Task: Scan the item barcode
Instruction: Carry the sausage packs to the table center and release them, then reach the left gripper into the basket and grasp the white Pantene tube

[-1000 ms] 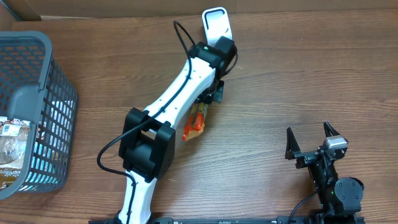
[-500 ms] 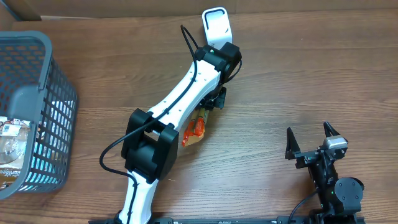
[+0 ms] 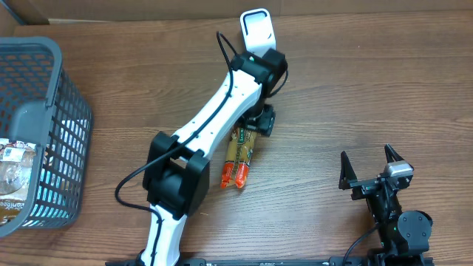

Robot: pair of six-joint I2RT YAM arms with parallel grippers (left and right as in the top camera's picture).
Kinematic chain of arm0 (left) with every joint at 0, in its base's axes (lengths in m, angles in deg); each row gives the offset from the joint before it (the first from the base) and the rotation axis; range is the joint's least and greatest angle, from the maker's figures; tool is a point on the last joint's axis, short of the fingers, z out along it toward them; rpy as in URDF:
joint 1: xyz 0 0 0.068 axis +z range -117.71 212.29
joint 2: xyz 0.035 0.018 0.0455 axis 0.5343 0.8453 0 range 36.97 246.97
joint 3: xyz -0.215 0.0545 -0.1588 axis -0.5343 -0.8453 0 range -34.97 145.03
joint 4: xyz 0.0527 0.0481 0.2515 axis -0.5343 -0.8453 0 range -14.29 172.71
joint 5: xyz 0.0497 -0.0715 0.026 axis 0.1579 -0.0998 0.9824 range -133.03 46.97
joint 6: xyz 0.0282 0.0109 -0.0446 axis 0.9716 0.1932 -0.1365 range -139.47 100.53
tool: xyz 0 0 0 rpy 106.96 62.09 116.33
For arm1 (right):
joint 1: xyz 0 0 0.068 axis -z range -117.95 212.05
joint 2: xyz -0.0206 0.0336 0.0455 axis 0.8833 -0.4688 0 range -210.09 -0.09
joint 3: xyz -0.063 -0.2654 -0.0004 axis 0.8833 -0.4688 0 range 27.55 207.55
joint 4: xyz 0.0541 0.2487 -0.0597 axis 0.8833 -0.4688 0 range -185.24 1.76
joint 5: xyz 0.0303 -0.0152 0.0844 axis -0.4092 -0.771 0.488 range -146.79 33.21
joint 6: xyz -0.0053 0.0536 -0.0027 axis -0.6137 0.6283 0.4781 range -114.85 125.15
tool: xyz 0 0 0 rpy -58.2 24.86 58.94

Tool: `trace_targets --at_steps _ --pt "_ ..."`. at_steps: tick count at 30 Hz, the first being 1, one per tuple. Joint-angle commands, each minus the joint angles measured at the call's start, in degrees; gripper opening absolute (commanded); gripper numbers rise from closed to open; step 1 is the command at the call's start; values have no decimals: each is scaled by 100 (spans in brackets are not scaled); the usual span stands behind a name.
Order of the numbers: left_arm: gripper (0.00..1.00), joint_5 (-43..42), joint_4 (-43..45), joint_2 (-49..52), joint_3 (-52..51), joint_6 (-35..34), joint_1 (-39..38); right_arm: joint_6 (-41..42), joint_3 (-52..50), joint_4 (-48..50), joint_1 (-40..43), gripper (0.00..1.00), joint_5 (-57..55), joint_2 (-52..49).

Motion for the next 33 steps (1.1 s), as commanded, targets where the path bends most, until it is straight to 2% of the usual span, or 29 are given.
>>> trace_targets --at_steps 1,2,3,4,8,14,15,18,22,26,33 --pt "80 -107 -63 -922 863 201 173 -24 -61 28 -35 100 -55 57" --pt "83 -103 -96 -1137 1099 247 289 -24 -61 28 -35 100 -55 57" --pt "95 -87 -153 -1429 1377 286 492 -24 -61 28 -35 100 -55 57" --pt "100 -83 -203 -1622 1541 286 660 -24 -61 28 -35 100 -55 57" --pt "100 -24 -455 -2367 1919 411 1650 -24 -61 28 -35 100 -55 57" --pt "100 -15 -898 -3158 1926 734 4105 -24 -61 28 -35 100 -55 57" --pt "100 -37 -1008 -3222 1926 835 4957 -24 -61 28 -35 100 -55 57" --pt "100 -385 -1134 -3220 1845 859 5901 -24 -61 28 -35 100 -55 57" --pt "100 -297 -905 -3220 1423 754 6435 -24 -61 28 -35 100 -55 57" --pt "100 153 -503 -3220 817 468 6730 -24 -61 28 -35 100 -55 57" --pt "100 131 374 -3217 -251 684 7316 -24 -61 28 -35 100 -55 57"
